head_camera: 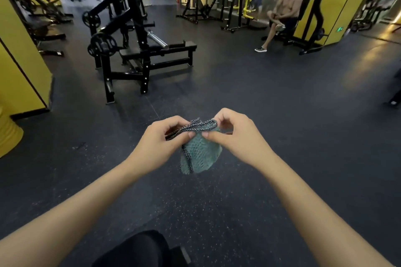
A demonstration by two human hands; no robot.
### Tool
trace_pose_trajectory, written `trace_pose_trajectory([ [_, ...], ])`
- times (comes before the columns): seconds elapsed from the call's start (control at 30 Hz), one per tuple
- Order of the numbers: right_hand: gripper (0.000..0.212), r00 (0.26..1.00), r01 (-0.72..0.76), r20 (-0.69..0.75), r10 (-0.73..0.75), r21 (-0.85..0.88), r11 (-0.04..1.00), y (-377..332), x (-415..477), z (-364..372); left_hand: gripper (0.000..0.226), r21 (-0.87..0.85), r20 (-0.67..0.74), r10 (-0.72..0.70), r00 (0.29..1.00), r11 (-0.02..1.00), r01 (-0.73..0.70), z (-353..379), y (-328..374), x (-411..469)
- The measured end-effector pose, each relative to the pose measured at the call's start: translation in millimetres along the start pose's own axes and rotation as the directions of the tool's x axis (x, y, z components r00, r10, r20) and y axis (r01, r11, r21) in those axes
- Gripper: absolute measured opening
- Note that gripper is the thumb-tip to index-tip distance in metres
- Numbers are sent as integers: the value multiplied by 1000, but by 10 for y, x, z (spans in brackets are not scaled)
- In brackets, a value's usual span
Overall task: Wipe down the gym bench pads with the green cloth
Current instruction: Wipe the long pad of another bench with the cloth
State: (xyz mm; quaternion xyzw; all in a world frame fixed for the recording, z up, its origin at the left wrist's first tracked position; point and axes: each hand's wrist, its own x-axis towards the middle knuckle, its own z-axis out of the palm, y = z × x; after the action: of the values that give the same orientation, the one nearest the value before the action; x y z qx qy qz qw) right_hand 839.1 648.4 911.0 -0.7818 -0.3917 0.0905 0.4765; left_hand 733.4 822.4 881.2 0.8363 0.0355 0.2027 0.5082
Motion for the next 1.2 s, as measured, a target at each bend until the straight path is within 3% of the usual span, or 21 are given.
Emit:
trace_pose_trajectory([
  [0.27,17,998,-47,-32,53,150,988,-118,-25,-126,25,-158,188,72,980,987,-42,-79,198,200],
  [0.43,20,989,-52,-131,69,133,990,-14,-27,-275,31,-230,329,81,941,973,-4,-8,297,371],
  [0.6,25,991,-97,-60,116,252,963,213,81,-586,25,-210,412,67,909,977,24,183,394,728],
  [0.93,29,993,-28,-108,47,168,985,767,826,-1640,12,-84,237,49,970,996,-30,867,500,1855],
  [1.07,30,996,-5,-92,16,120,993,1034,1205,-2089,9,-133,137,2,991,991,17,1112,516,2328],
  [1.2,26,998,17,-57,-2,256,967,1240,1636,-2359,15,-256,46,-59,997,964,69,1316,432,2738],
])
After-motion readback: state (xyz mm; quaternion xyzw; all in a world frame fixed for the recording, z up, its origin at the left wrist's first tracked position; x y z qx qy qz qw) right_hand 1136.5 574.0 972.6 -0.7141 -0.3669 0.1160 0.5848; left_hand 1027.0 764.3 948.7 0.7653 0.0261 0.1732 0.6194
